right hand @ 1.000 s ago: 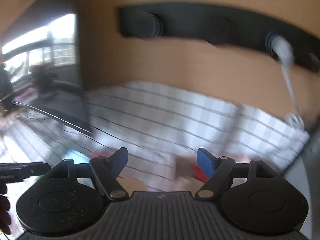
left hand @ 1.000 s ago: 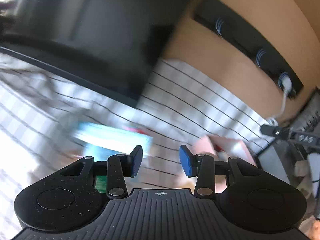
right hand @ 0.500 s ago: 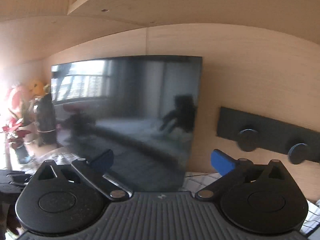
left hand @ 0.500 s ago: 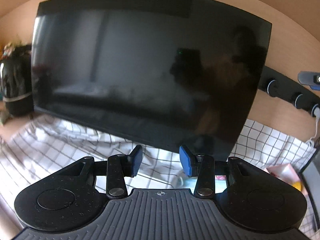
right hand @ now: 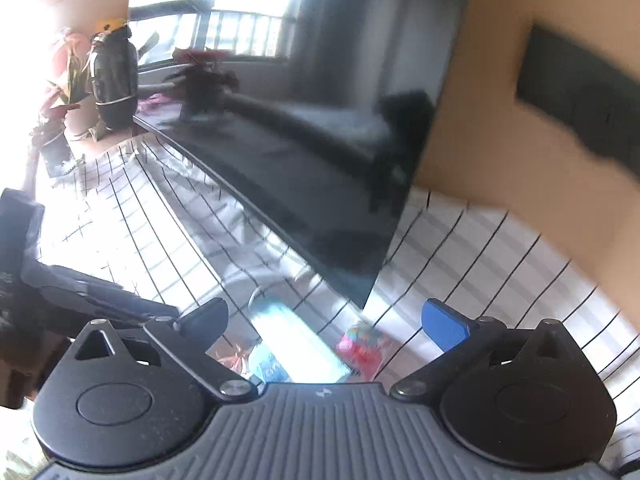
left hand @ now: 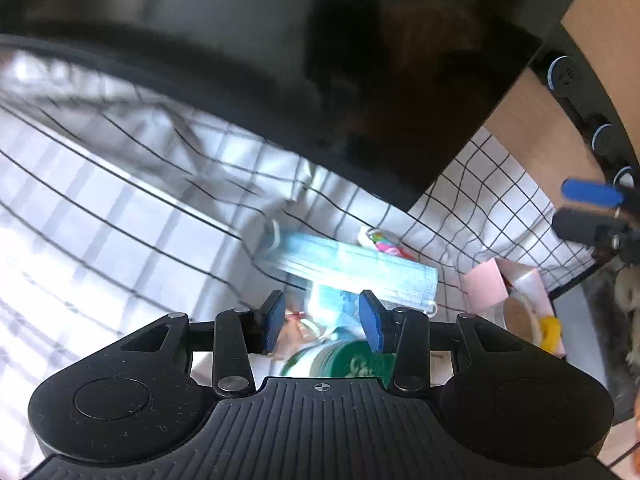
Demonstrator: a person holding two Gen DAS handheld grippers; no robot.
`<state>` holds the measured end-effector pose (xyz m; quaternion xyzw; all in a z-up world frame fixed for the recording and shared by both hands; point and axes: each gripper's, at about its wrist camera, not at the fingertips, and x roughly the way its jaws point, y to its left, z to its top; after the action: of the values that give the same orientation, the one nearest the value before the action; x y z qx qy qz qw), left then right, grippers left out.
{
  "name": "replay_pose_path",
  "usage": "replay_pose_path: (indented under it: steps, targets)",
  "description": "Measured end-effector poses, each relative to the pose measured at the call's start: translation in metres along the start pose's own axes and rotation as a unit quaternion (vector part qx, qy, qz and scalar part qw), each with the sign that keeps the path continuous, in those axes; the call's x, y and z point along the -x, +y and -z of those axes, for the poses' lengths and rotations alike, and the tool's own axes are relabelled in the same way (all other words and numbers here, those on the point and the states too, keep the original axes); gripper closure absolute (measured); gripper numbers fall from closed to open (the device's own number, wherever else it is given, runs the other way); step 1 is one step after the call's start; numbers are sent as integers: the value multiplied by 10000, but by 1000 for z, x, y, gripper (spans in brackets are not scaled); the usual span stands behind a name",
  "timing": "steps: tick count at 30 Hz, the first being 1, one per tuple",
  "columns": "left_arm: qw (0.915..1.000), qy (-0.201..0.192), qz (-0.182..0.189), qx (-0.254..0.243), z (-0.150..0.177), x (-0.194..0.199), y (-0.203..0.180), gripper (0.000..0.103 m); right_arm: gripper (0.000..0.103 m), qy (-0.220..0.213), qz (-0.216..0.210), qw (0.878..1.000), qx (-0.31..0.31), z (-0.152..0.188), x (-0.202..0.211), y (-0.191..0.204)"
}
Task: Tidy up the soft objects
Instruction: 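Withdraw both open tools from the pink box toward the table items, then grasp the small clear tied bag with the left tool while the right tool grasps the blue face mask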
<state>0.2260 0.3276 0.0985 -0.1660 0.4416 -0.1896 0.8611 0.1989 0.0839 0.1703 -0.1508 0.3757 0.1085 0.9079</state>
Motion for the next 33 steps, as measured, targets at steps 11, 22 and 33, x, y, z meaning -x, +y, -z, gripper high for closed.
replay_pose_path:
  steps: [11, 22, 33]
  targets:
    - [9939, 556, 342, 885, -16, -73, 23, 58, 6, 622, -293, 9948, -751, 27, -93, -44]
    - [9916, 730, 472, 958, -29, -88, 17, 58, 63, 1359, -1313, 9775, -940, 57, -119, -30]
    - [9927, 1177, 17, 250, -40, -101, -8, 58, 55, 1309, -1221, 9826, -486, 70, -106, -7]
